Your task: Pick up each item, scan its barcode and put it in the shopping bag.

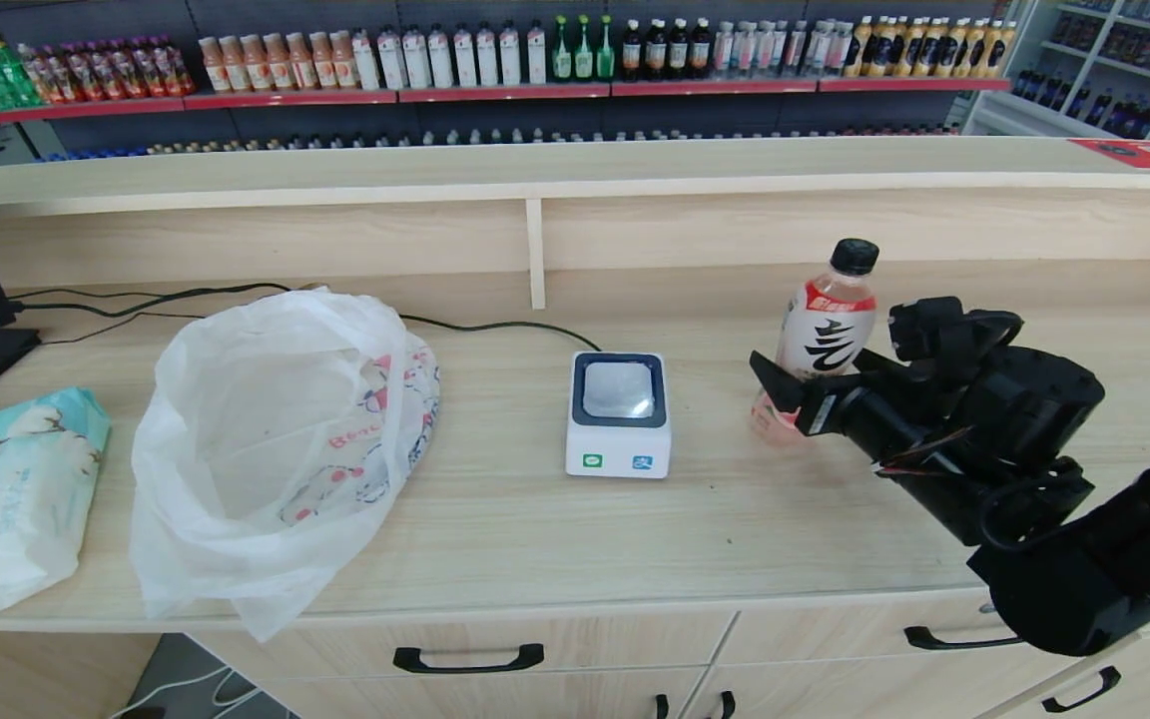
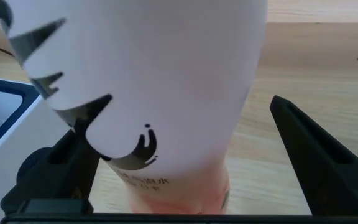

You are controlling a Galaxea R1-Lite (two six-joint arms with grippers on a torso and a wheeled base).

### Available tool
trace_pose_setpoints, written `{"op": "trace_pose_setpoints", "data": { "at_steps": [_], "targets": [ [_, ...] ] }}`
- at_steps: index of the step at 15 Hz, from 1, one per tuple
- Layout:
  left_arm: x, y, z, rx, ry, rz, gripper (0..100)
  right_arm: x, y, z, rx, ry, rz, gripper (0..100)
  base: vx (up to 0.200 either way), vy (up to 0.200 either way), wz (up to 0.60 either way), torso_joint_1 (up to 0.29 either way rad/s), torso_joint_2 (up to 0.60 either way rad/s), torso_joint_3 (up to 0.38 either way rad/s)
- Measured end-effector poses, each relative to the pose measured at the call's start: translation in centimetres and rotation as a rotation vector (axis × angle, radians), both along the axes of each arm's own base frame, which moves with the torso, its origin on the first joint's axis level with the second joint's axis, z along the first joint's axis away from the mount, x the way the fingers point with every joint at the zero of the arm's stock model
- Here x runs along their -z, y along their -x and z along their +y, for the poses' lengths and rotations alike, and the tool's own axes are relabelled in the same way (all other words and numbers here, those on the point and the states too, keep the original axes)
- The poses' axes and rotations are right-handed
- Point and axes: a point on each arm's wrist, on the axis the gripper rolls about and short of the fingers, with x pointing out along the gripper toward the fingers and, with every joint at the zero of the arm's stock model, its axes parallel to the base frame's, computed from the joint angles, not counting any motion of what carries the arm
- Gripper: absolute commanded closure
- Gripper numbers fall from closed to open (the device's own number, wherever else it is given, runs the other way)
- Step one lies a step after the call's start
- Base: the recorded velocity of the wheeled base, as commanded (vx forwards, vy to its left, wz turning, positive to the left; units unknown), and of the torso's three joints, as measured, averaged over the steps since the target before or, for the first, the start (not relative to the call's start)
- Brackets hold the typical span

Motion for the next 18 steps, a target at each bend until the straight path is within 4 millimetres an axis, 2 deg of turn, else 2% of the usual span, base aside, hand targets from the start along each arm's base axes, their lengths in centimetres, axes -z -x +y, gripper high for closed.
{"op": "trace_pose_setpoints", "data": {
  "at_steps": [1, 10, 18],
  "targets": [
    [0.0, 0.0, 0.0, 0.000, 0.000, 0.000, 0, 0.2, 0.0, 0.0, 0.001, 0.003, 0.006, 100, 0.000, 0.000, 0.00, 0.000, 0.00, 0.000],
    [0.0, 0.0, 0.0, 0.000, 0.000, 0.000, 0, 0.1, 0.0, 0.2, -0.002, 0.000, 0.003, 100, 0.000, 0.000, 0.00, 0.000, 0.00, 0.000],
    [0.0, 0.0, 0.0, 0.000, 0.000, 0.000, 0, -1.4, 1.1, 0.8, -0.014, -0.026, -0.036, 100, 0.000, 0.000, 0.00, 0.000, 0.00, 0.000]
  ]
}}
